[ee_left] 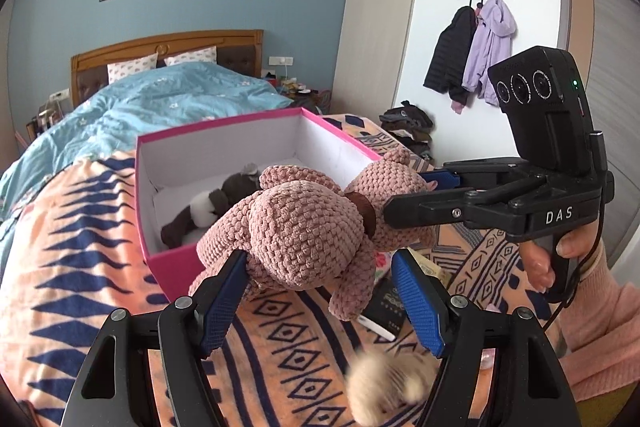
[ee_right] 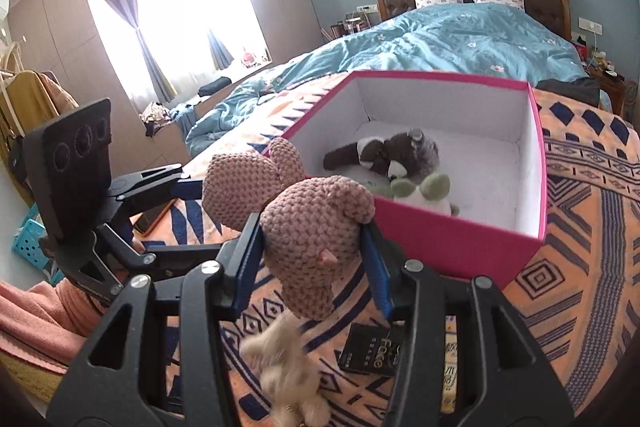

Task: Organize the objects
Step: 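Lift the pink knitted bear into the pink box and open the gripper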

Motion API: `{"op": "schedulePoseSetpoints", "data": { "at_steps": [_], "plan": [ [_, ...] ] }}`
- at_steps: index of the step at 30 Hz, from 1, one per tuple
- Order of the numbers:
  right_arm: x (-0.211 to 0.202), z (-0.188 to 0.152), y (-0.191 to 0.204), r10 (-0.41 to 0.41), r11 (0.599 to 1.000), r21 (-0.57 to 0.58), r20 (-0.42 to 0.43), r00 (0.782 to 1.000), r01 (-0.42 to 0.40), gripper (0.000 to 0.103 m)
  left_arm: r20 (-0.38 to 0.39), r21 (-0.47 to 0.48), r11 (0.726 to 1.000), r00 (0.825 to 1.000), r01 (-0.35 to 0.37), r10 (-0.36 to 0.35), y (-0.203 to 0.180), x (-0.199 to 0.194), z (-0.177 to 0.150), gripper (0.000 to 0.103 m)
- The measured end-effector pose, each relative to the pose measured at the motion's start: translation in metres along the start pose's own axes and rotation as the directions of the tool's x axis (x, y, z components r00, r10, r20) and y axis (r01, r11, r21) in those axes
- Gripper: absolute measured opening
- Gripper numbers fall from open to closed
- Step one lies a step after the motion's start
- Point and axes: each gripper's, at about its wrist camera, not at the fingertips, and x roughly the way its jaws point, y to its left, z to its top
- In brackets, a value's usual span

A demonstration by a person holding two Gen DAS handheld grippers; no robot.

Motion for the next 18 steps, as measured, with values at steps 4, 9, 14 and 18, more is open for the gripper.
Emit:
{"op": "schedulePoseSetpoints", "data": {
  "at_steps": [4,9,14,18],
  "plan": [
    [-0.002,0.012,-0.001,-0.006,1.0,-0.019,0.017,1.0,0.006,0.05,0.008,0.011,1.0,1.0,-0.019,0.019,0.002,0.0,0.01,0.075],
    [0.0,0.033,-0.005,-0.009,0.999,-0.037,0.037,0.999,0.01,0.05,0.021,0.009,0.999,0.999,-0.037,0.036,0.013,0.004,0.029,0.075],
    [0.012,0.059,-0.014,-0.018,0.998,-0.052,0.045,0.999,0.02,0.05,0.019,-0.011,0.998,0.998,-0.058,0.058,0.032,0.016,0.052,0.075],
    [0.034,0.082,-0.031,-0.015,0.999,-0.039,0.025,1.0,0.016,0.05,0.001,-0.042,0.996,0.997,-0.081,0.081,0.051,0.035,0.066,0.075]
  ]
}}
